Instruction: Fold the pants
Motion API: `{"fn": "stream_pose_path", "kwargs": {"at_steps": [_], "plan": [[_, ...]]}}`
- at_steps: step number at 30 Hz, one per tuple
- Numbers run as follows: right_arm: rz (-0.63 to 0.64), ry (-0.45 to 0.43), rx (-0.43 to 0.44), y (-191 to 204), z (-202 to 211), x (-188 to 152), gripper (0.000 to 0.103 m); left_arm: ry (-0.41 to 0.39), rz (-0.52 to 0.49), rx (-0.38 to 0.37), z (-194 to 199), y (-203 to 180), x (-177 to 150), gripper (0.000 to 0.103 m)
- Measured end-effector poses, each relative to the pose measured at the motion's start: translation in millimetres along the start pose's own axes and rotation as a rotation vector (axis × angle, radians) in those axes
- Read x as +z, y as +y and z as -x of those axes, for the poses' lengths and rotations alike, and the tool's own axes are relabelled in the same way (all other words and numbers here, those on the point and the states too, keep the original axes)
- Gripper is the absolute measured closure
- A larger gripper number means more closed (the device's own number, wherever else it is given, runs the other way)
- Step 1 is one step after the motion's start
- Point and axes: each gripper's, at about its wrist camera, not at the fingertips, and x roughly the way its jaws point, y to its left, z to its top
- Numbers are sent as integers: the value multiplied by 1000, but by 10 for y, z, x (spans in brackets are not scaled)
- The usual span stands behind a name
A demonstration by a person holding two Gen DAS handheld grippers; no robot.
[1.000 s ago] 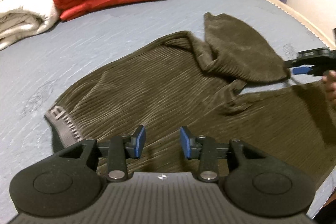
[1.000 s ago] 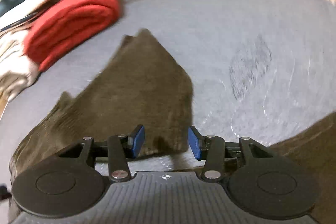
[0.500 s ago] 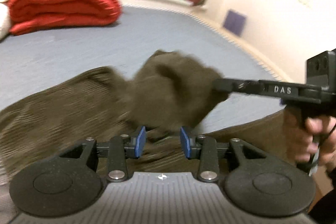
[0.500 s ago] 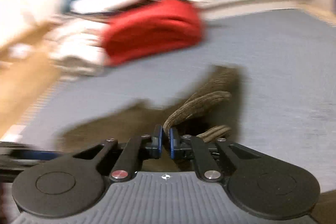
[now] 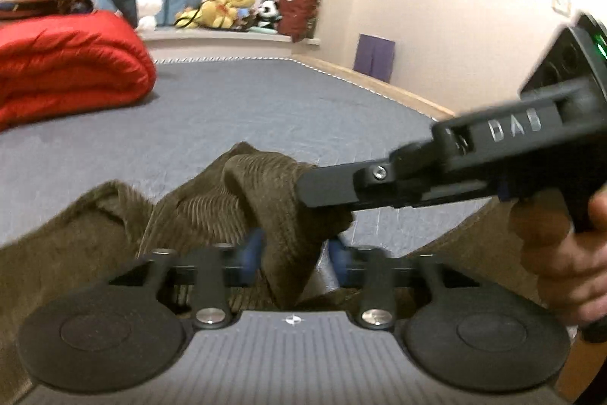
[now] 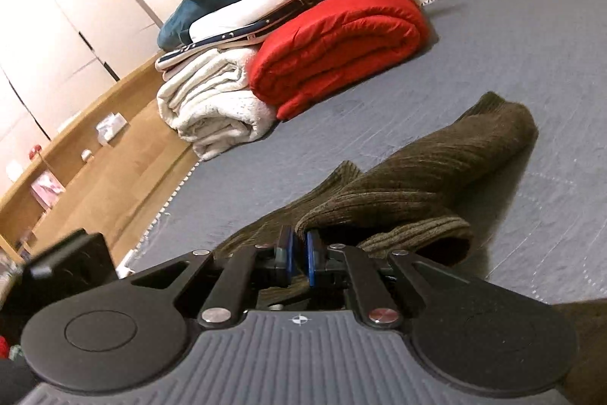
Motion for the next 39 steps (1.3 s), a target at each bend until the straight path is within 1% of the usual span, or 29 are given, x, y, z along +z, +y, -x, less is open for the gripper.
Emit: {"fn": "stream_pose_path", "kwargs": {"at_steps": [1, 2, 4, 7, 8, 10, 13, 16, 18, 19, 22, 26, 29, 32, 35, 36, 37, 38, 39], "plan": [[-20, 9, 11, -31, -1, 16, 96, 2, -25, 3, -9, -24, -5, 90], [-37, 18, 20, -51, -13, 24, 96, -4, -53, 10, 0, -46, -18, 93], [-85, 33, 35, -97, -48, 51, 94, -11, -87, 20, 20, -69, -34, 95], [-176, 42, 71, -191, -74, 86, 91, -18, -97, 16, 76, -20, -39, 96], [-212, 43, 75, -234, -94, 97, 82, -18, -100, 13, 94, 1, -31, 96], [-295, 28, 63, -341, -135, 105, 69, -16, -125, 16, 136, 8, -31, 96], [-438, 24, 73, -529, -246, 100, 69, -19, -163, 5, 193, 10, -53, 96], [-528, 23, 31, -673, -399, 72, 69, -14, -206, 7, 234, -13, -84, 96], [-601, 27, 32, -784, -517, 50, 70, -14, -233, 3, 244, -23, -112, 96], [-618, 23, 24, -801, -561, 43, 70, -13, -246, 4, 245, -31, -126, 96], [-667, -10, -22, -880, -651, 60, 70, -11, -259, 4, 247, -17, -133, 97], [-775, -102, -154, -1136, -604, 67, 69, -12, -277, 0, 260, -22, -123, 97], [-848, -139, -185, -1387, -579, 21, 70, -14, -291, -14, 261, -30, -110, 97], [-886, -178, -218, -1595, -541, -8, 69, -7, -314, -31, 259, -42, -99, 97], [-911, -217, -204, -1740, -525, 2, 67, 14, -346, -32, 219, -47, -107, 97], [-899, -227, -195, -1749, -526, 21, 67, 19, -353, -28, 199, -38, -108, 97], [-878, -239, -195, -1739, -531, 54, 72, 23, -354, -20, 183, -23, -107, 96], [-841, -253, -198, -1705, -527, 116, 81, 26, -347, -13, 163, 3, -98, 96], [-791, -265, -206, -1633, -510, 177, 82, 29, -338, -9, 149, 24, -87, 96]]}}
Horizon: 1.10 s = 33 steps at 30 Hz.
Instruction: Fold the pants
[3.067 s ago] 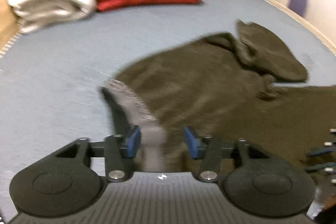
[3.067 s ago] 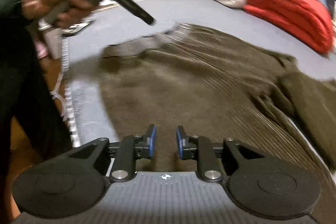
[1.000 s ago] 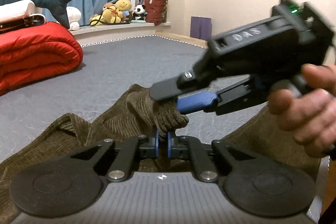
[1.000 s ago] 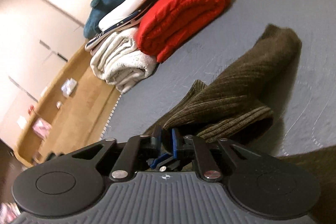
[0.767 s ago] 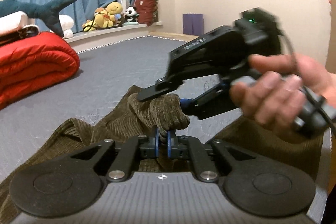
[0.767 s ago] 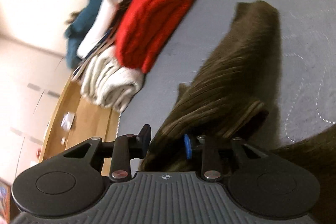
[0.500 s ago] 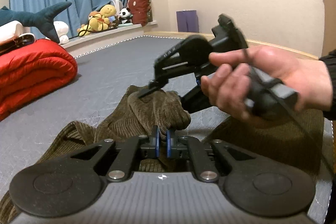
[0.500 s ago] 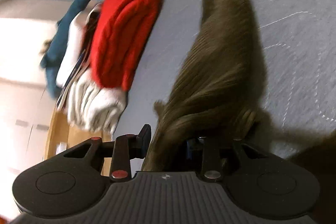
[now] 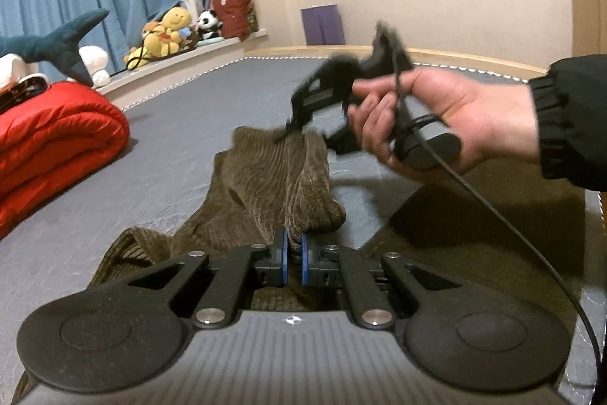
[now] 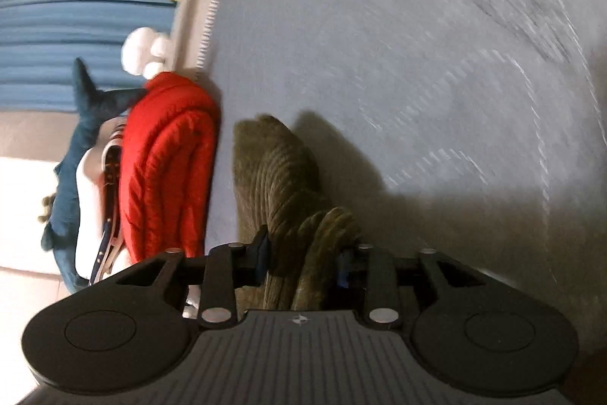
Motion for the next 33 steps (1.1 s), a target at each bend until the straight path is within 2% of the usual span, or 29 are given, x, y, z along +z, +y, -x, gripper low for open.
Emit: {"fn": "stream_pose_path", "kwargs": {"at_steps": [3, 4, 7, 9, 11, 13, 14, 15, 16, 17, 18, 19, 20, 21, 25, 28, 30, 32, 33], "plan": [[181, -56, 40, 385, 142, 1, 87, 12, 34, 21, -53, 96, 13, 93], [226, -73, 58, 492, 173, 50, 94, 13, 49, 26, -68, 127, 18, 92], [382, -117, 88, 811, 328, 197, 95, 5, 104, 40, -94, 215, 44, 68], [462, -174, 93, 907, 486, 362, 95, 2, 118, 62, -114, 235, 55, 65], [433, -291, 77, 868, 703, 644, 96, 11, 126, 76, -150, 254, 51, 65], [319, -496, 78, 610, 1102, 967, 96, 25, 134, 91, -197, 268, 38, 65], [286, -607, 42, 479, 1272, 1085, 96, 36, 142, 90, -231, 280, 24, 65], [260, -720, -47, 317, 1429, 1203, 95, 46, 146, 89, -270, 288, 11, 65], [209, -780, -158, 104, 1525, 1339, 95, 56, 147, 88, -308, 293, -3, 65], [131, -777, -248, -150, 1564, 1479, 95, 66, 148, 85, -352, 291, -23, 63], [74, -748, -293, -386, 1568, 1579, 94, 75, 151, 79, -403, 296, -37, 62], [47, -723, -334, -605, 1554, 1643, 92, 89, 156, 71, -473, 291, -53, 56], [55, -702, -380, -739, 1520, 1678, 90, 106, 160, 62, -551, 301, -70, 46], [81, -665, -417, -851, 1468, 1717, 90, 128, 161, 53, -637, 312, -96, 42], [168, -605, -428, -995, 1415, 1804, 87, 205, 165, 40, -965, 312, -226, 40], [155, -604, -396, -985, 1419, 1896, 86, 237, 191, 13, -1110, 323, -310, 41], [151, -600, -398, -1004, 1465, 1955, 86, 249, 151, 19, -1174, 284, -322, 46], [163, -590, -402, -869, 1364, 1894, 87, 247, 90, 34, -1182, 269, -298, 88], [175, -584, -415, -817, 1340, 1935, 89, 252, 78, 40, -1175, 282, -272, 89]]}}
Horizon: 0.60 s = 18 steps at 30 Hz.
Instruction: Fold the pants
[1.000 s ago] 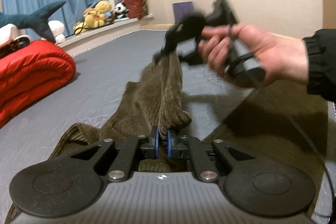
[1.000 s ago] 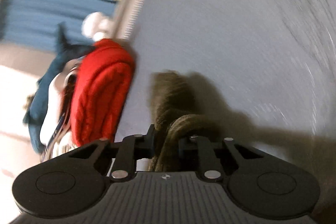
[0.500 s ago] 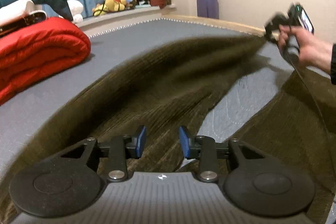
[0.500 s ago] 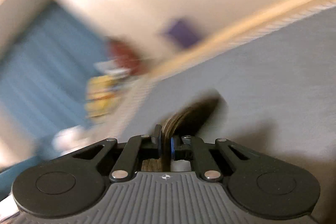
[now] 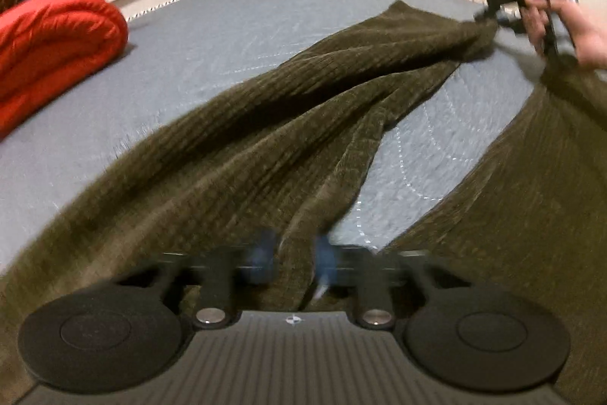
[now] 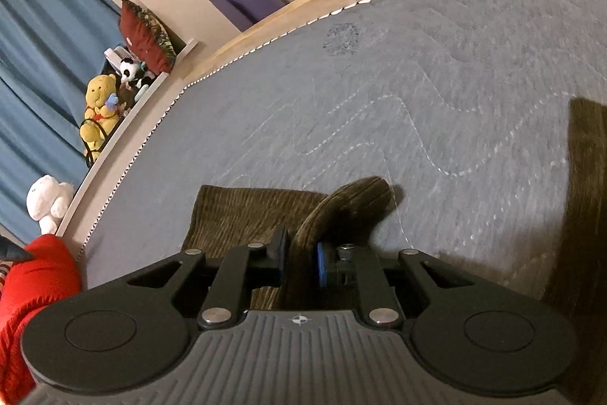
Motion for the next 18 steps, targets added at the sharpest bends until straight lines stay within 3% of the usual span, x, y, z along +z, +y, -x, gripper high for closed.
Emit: {"fn": "stream_pose_path", "kwargs": {"at_steps": [2, 7, 11, 13, 16, 18], "plan": [[40, 14, 9, 190, -3, 34, 95, -13, -8, 4, 86, 46, 45, 92], [183, -19, 81, 1018, 32, 396, 96, -70, -19, 9, 416, 244, 129, 92], [268, -149, 154, 1329, 438, 669, 97, -57, -15, -89, 666, 420, 151, 92], [293, -133, 68, 1098, 406, 614, 97, -5, -30, -168, 645, 419, 99, 92], [224, 92, -207, 443, 48, 387, 96, 85, -91, -189, 557, 290, -18, 86], [186, 161, -279, 97, -6, 251, 95, 89, -91, -195, 640, 277, -27, 81]]}}
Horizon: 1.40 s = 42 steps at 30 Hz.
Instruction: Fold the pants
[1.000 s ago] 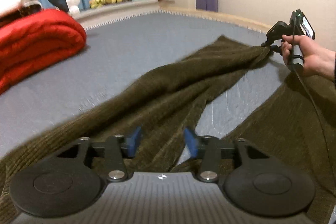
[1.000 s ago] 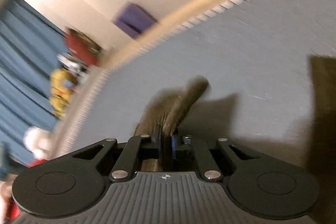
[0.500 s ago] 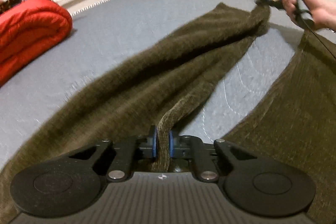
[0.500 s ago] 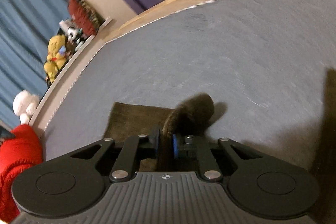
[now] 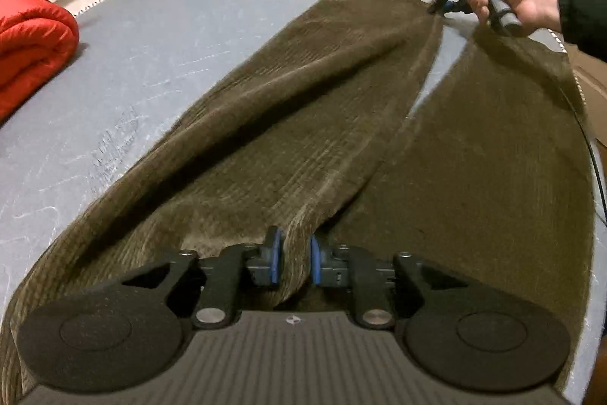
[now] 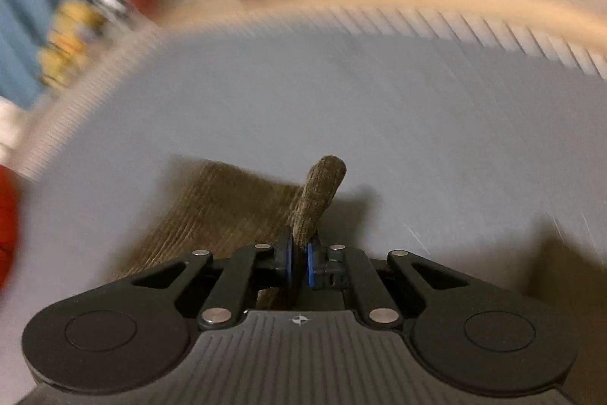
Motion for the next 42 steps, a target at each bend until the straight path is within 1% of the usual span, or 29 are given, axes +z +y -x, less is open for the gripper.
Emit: {"fn": "stream_pose_path", "kwargs": {"at_steps": [1, 2, 3, 4, 6, 7, 8, 9, 10, 11, 12, 13, 14, 15, 19, 20, 23, 25, 28, 30, 31, 33, 34, 36, 37, 38, 39, 40, 42], "plan": [[1, -28, 25, -86, 45, -38, 93, -15, 9, -10, 86, 8, 6, 71], [23, -50, 3, -95, 106, -38, 83, -44, 30, -39, 213, 44, 9, 62], [58, -79, -46, -80, 200, -25, 77, -76, 55, -68, 318, 74, 8, 61], [70, -107, -69, -86, 291, 0, 77, -106, 84, -95, 416, 129, 1, 61], [50, -154, -51, -143, 511, 75, 77, -142, 151, -97, 497, 237, -11, 62], [38, -170, -33, -156, 643, 100, 77, -139, 193, -90, 468, 294, -47, 71], [40, -185, -13, -163, 761, 107, 77, -109, 246, -77, 371, 365, -122, 84], [56, -205, 14, -141, 920, 97, 77, -56, 280, -63, 231, 389, -210, 88], [77, -219, 38, -116, 1052, 65, 77, 14, 298, -51, 79, 390, -294, 89], [100, -233, 67, -43, 1198, 4, 77, 21, 294, -45, 22, 341, -369, 89], [127, -245, 108, 10, 1377, -59, 77, -4, 279, -24, 61, 288, -362, 89], [147, -253, 146, 70, 1524, -115, 77, 8, 276, 2, 113, 242, -311, 88], [172, -263, 195, 145, 1702, -203, 77, -1, 285, 26, 203, 211, -258, 88], [198, -272, 240, 201, 1858, -292, 76, -30, 300, 40, 315, 195, -233, 88], [334, -314, 421, 473, 2604, -744, 60, -145, 422, 95, 904, 135, -233, 82], [370, -314, 463, 535, 2744, -875, 59, -158, 447, 107, 1018, 131, -257, 82], [460, -289, 577, 685, 3063, -1219, 58, -173, 514, 164, 1420, 119, -403, 82], [514, -266, 637, 815, 3215, -1387, 58, -177, 505, 214, 1675, 107, -545, 82], [612, -234, 734, 969, 3404, -1780, 58, -181, 468, 300, 1931, 99, -858, 76], [695, -218, 798, 1052, 3369, -2057, 58, -167, 469, 341, 1982, 160, -1136, 76], [752, -211, 815, 1089, 3300, -2209, 58, -139, 491, 353, 1947, 209, -1313, 76], [833, -138, 761, 1190, 3176, -2454, 58, -13, 529, 354, 1833, 342, -1521, 76], [861, -103, 745, 1240, 3095, -2533, 58, 15, 520, 369, 1806, 380, -1583, 76], [913, -65, 761, 1296, 3008, -2656, 58, 40, 484, 375, 1769, 444, -1700, 76], [944, -50, 751, 1292, 2983, -2723, 58, 89, 486, 372, 1703, 492, -1772, 77], [973, -37, 737, 1302, 2948, -2763, 58, 172, 507, 379, 1602, 559, -1891, 81], [997, -19, 720, 1317, 2915, -2788, 58, 196, 504, 376, 1563, 576, -1956, 81], [1013, -3, 703, 1354, 2864, -2803, 58, 197, 473, 375, 1577, 560, -1948, 81], [1025, 5, 675, 1325, 2874, -2885, 57, 199, 481, 374, 1622, 566, -1902, 80]]}}
